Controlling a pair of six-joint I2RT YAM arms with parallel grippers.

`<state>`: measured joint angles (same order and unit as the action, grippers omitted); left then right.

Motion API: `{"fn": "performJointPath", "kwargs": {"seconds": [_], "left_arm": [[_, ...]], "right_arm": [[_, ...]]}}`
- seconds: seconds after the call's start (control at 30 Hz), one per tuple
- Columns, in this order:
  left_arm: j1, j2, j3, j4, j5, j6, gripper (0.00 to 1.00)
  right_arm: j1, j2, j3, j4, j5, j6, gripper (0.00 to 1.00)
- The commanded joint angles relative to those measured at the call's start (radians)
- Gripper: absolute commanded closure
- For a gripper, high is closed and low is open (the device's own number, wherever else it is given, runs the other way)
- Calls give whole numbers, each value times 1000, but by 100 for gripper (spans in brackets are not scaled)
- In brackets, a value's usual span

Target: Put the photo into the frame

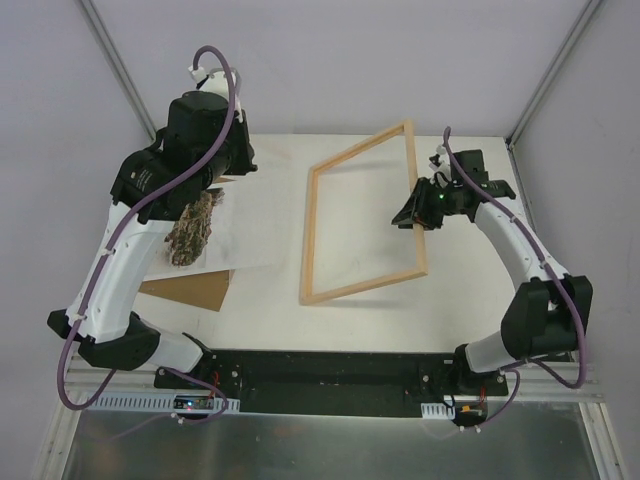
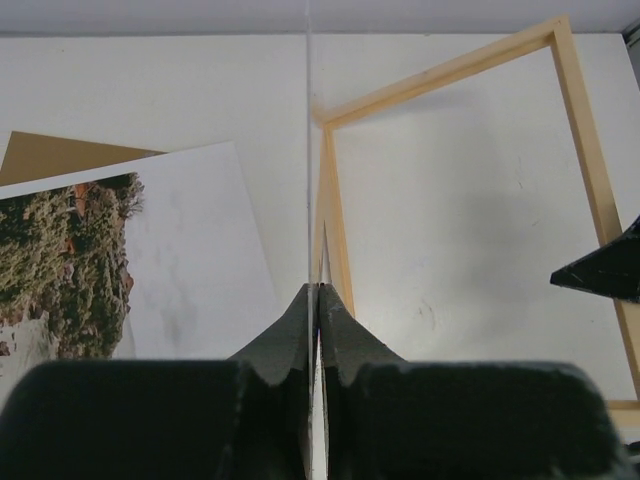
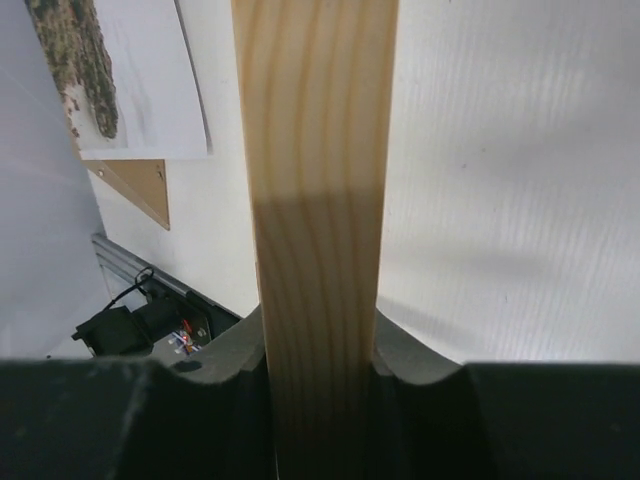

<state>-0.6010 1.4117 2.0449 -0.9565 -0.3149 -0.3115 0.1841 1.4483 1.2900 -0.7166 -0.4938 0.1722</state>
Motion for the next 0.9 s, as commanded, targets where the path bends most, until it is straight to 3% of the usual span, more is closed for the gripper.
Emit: {"fn": "performJointPath", "kwargs": {"seconds": [0.0,0.3,0.57,0.87], "left_arm": [[9,-36,35,-11,-29,26,100],[13,-17,40,-10,-7,28,100],[15,16,43,1,30,6,100],[24,58,50,24,132,-29,100]], "right_arm": [[-49,85,-84,235,-141,-5,87],[-103,264,-119,324,-98,-71,63],[-121,345,-115,261,29,-135,36],[-114,339,-84,137,288,-157,27]]}}
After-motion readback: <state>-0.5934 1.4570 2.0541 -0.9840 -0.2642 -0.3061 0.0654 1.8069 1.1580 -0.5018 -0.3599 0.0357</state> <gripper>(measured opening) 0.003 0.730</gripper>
